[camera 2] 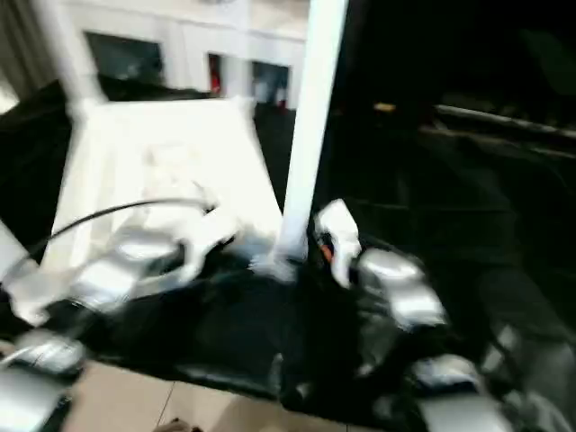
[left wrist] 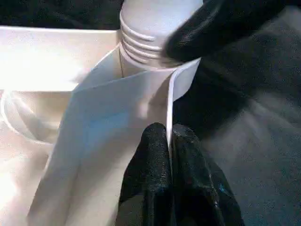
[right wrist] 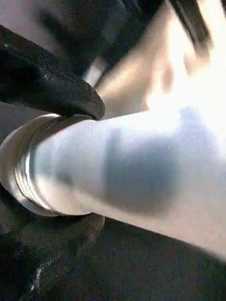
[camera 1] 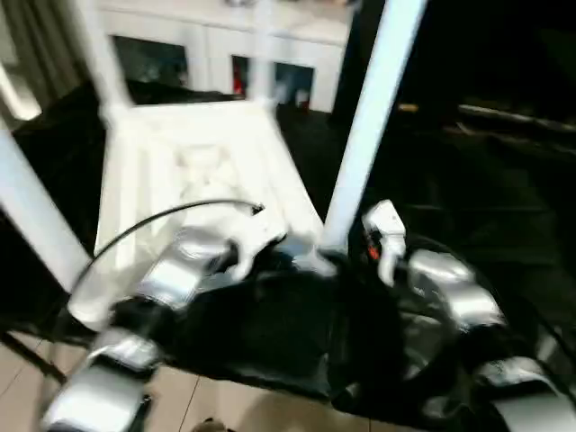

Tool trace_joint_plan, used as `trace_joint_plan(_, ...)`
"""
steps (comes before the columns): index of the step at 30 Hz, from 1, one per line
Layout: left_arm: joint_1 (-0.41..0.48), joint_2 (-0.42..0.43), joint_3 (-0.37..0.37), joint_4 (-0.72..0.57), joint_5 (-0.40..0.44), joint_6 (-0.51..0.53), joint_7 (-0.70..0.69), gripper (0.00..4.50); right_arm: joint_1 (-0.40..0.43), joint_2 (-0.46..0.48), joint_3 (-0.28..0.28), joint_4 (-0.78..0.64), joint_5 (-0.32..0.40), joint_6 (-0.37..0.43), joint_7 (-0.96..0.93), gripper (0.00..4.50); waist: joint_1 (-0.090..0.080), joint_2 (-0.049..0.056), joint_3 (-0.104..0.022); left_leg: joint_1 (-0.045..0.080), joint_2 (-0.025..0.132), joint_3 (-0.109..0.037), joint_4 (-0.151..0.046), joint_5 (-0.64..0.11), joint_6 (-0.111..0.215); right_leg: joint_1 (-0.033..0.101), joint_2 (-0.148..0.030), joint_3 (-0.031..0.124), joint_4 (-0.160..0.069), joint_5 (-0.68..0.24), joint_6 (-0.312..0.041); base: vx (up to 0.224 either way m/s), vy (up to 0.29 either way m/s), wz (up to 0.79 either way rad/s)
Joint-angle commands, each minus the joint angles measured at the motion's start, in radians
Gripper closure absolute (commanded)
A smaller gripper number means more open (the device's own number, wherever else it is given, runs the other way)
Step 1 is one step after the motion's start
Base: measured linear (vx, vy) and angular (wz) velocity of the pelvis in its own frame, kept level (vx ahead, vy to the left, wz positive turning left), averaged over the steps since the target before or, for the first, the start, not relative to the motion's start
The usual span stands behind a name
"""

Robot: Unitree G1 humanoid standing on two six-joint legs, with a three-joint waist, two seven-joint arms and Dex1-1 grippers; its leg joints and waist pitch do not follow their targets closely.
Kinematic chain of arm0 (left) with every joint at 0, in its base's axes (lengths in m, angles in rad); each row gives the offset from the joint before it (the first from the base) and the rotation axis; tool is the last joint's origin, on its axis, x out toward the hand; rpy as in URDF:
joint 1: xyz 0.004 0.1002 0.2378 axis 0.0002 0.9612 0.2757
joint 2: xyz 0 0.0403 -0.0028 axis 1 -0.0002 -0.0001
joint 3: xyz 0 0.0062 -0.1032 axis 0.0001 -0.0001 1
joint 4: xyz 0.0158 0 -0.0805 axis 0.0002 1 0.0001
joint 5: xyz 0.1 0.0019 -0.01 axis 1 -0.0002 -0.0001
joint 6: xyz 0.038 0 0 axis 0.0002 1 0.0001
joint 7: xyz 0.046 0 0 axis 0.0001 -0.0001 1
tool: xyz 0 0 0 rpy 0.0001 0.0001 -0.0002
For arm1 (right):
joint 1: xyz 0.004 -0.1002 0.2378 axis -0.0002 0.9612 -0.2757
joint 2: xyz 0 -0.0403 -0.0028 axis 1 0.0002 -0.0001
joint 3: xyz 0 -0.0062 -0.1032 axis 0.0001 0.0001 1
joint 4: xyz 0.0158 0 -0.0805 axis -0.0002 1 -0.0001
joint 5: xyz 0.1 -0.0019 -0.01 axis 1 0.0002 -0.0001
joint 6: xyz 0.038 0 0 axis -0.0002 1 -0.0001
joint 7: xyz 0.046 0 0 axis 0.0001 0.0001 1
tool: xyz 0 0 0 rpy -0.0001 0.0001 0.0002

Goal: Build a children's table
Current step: Rotate leg to tighten

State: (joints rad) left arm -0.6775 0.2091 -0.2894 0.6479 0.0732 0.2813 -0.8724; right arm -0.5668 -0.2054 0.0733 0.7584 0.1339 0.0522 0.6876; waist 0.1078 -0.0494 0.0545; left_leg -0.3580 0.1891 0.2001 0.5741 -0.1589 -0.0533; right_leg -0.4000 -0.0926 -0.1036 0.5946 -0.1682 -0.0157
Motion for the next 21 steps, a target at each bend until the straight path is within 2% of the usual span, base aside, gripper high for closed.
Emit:
trace_joint_plan(1,-0.008,-0.032,0.064,0.04,-0.034,0.014,0.111,4.5,0.013,0.0,-0.008,0.072,-0.055,0.048,-0.128,1.75,-0.002,-0.012,-0.057,0.016,0.044,-0.034,-0.066,-0.334,-0.013,0.035,-0.082,0.048,-0.105,-0.556,-0.087,0.0,0.0,0.0)
trace_joint_plan(2,-0.021,-0.047,0.071,0.06,-0.03,0.028,0.151,4.5,0.006,0.012,-0.013,0.086,-0.061,0.056,-0.178,1.75,-0.003,-0.012,-0.056,0.016,0.043,-0.034,-0.065,-0.339,-0.01,0.034,-0.081,0.048,-0.107,-0.559,-0.084,0.0,0.0,0.0)
trace_joint_plan(3,-0.058,-0.097,0.092,0.123,-0.025,0.038,0.27,4.5,-0.026,0.06,-0.031,0.12,-0.06,0.076,-0.297,1.75,-0.005,-0.011,-0.058,0.015,0.041,-0.033,-0.064,-0.33,-0.005,0.033,-0.08,0.05,-0.107,-0.547,-0.082,0.0,0.0,0.0)
trace_joint_plan(4,-0.063,-0.105,0.097,0.132,-0.027,0.038,0.285,4.5,-0.033,0.068,-0.032,0.127,-0.06,0.078,-0.312,1.75,-0.006,-0.008,-0.059,0.016,0.041,-0.033,-0.064,-0.328,-0.006,0.031,-0.079,0.05,-0.105,-0.537,-0.086,0.0,0.0,0.0)
trace_joint_plan(6,-0.088,-0.144,0.109,0.176,-0.028,0.034,0.335,4.5,-0.07,0.103,-0.042,0.168,-0.06,0.074,-0.378,1.75,-0.008,-0.01,-0.062,0.015,0.041,-0.033,-0.065,-0.328,-0.005,0.034,-0.078,0.049,-0.103,-0.511,-0.092,0.0,0.0,0.0)
trace_joint_plan(9,-0.104,-0.154,0.103,0.209,-0.009,0.006,0.355,4.5,-0.092,0.123,-0.049,0.192,-0.058,0.069,-0.402,1.75,-0.005,-0.012,-0.065,0.013,0.04,-0.029,-0.064,-0.305,0.014,0.035,-0.076,0.055,-0.096,-0.437,-0.103,0.0,0.0,0.0)
trace_joint_plan(11,-0.11,-0.155,0.094,0.217,-0.004,-0.02,0.346,4.5,-0.1,0.131,-0.043,0.198,-0.063,0.06,-0.403,1.75,-0.001,-0.015,-0.065,0.007,0.04,-0.027,-0.063,-0.271,0.03,0.039,-0.076,0.057,-0.088,-0.383,-0.12,0.0,0.0,0.0)
trace_joint_plan(13,-0.104,-0.141,0.068,0.208,0.007,-0.051,0.302,4.5,-0.099,0.134,-0.056,0.196,-0.047,0.029,-0.379,1.19,0.002,-0.017,-0.065,0.005,0.04,-0.026,-0.063,-0.263,0.035,0.042,-0.077,0.057,-0.087,-0.38,-0.121,0.0,0.0,0.0)
trace_joint_plan(16,-0.1,-0.125,0.052,0.208,0.017,-0.068,0.277,4.5,-0.102,0.131,-0.089,0.192,-0.009,-0.002,-0.344,0.92,0.004,-0.014,-0.065,0.006,0.041,-0.027,-0.064,-0.271,0.036,0.041,-0.078,0.056,-0.09,-0.407,-0.11,0.0,0.0,0.0)
trace_joint_plan(17,-0.095,-0.115,0.042,0.2,0.022,-0.086,0.257,4.5,-0.104,0.123,-0.09,0.188,-0.009,-0.008,-0.336,0.77,0.002,-0.012,-0.064,0.004,0.042,-0.029,-0.066,-0.272,0.033,0.043,-0.077,0.055,-0.089,-0.402,-0.113,0.0,0.0,0.0)
trace_joint_plan(20,-0.084,-0.094,0.037,0.183,0.021,-0.09,0.218,4.5,-0.1,0.096,-0.089,0.16,-0.001,-0.01,-0.282,0.61,-0.002,-0.014,-0.063,0.004,0.043,-0.029,-0.067,-0.281,0.034,0.043,-0.077,0.055,-0.089,-0.404,-0.118,0.0,0.0,0.0)
trace_joint_plan(21,-0.074,-0.077,0.03,0.163,0.019,-0.092,0.181,4.5,-0.088,0.069,-0.076,0.129,0.003,0.0,-0.211,0.47,-0.001,-0.011,-0.063,0.006,0.043,-0.029,-0.067,-0.285,0.033,0.041,-0.078,0.056,-0.09,-0.408,-0.118,0.0,0.0,0.0)
